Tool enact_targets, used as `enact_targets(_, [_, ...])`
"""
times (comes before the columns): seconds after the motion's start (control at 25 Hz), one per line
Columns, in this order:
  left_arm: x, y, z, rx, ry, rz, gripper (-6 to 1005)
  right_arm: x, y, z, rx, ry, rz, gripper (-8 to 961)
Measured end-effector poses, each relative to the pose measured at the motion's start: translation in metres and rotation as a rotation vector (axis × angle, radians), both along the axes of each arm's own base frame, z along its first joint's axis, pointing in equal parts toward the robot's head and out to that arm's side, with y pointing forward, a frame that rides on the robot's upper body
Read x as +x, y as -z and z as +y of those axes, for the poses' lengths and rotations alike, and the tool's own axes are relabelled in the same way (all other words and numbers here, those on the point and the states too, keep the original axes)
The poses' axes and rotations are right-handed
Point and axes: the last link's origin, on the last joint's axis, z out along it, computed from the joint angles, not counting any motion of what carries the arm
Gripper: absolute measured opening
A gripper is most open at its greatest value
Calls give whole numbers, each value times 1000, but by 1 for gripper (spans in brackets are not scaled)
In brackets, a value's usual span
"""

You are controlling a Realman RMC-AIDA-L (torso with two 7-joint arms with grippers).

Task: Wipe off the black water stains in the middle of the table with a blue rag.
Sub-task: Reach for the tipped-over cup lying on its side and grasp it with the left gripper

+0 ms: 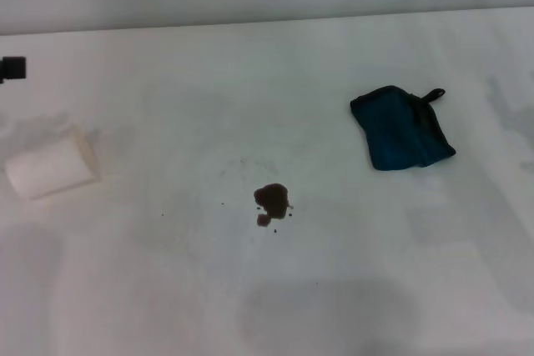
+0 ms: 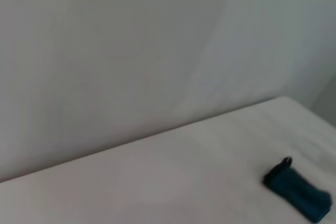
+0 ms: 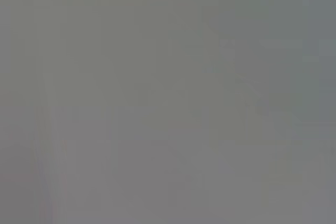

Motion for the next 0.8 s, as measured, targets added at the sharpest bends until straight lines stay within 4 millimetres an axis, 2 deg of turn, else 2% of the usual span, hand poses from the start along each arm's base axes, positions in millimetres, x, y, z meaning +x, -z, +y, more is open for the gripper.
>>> enact_targets(0.32, [12, -26, 7, -17, 65, 165, 726, 1, -1, 3, 7, 9, 3, 842])
enact_targets(0.56, [25, -10, 11, -163, 145, 316, 726, -2, -1, 6, 7, 2, 4, 841])
enact_targets(0.8, [32, -5, 18, -174, 220, 395, 728, -4, 0, 11, 2, 3, 12, 842])
